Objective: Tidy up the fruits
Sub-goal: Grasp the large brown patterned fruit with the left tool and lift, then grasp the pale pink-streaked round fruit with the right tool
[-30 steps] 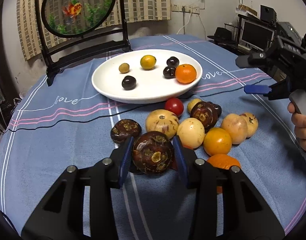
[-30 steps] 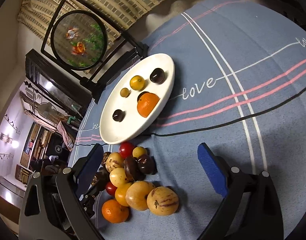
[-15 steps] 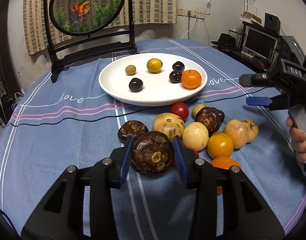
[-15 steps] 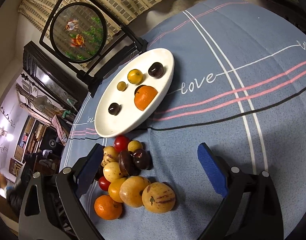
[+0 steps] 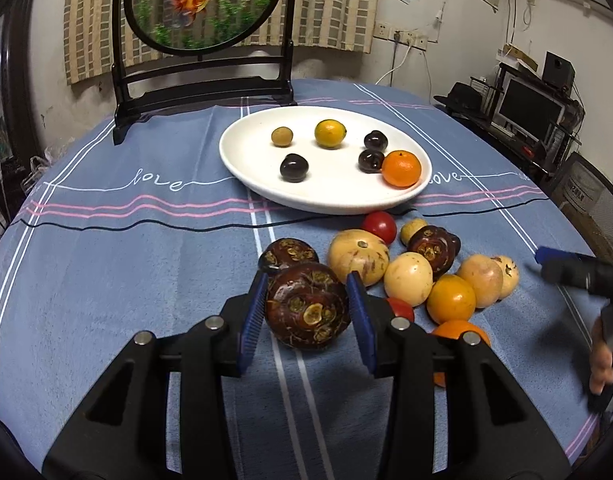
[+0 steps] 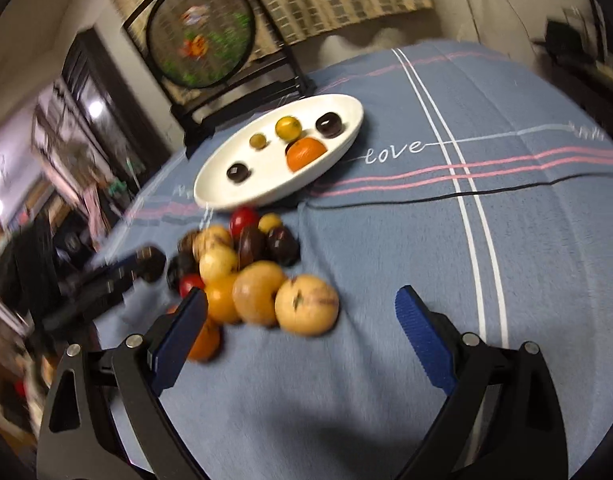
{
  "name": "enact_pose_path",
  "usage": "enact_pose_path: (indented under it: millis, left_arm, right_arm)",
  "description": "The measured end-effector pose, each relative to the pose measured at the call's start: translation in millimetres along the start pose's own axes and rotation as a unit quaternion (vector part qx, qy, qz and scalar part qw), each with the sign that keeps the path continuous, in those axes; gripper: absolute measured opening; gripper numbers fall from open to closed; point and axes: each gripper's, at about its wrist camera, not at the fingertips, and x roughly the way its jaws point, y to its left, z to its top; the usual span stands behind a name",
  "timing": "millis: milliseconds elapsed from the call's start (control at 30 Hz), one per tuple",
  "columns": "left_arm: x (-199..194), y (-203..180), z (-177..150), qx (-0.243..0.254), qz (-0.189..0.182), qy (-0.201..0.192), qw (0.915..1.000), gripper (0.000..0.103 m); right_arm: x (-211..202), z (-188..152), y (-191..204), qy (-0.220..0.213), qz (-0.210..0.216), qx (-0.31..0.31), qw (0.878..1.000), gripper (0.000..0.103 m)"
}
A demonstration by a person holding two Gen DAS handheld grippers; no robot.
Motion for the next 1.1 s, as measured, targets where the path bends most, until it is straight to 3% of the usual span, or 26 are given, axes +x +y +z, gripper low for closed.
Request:
enact_pose_path:
  millis: [133,367,600,800,1100]
  left_arm:
    - [1,-3,-1,0.005,0.001,0.004,1.0000,0.041]
    - [4,-1,-1,0.001,0.001,0.012,0.9999,0.041]
    - [7,0,-1,-0.002,0.003,0.019,0.9998,0.041]
    - [8,1,-1,-0.005,-0.001,0.021,0.9998,0.041]
    - [5,0,-1,-0.002,0.000,0.015,0.9999,0.041]
  right_arm:
    - [7,-14,17,0.032,-0.049,-0.087,0.994,0.077]
    - [21,-17,29,0.056,-0.092,-0.215,0.971,0.073]
    - [39,-9,33,0.057,-0.089,-0.256,0.961,0.071]
    - [54,-8,31,0.076,-0.068,-0.263,0.959,0.043]
    - [38,-4,25,0.058,-0.073,-0.229,0.969,0.042]
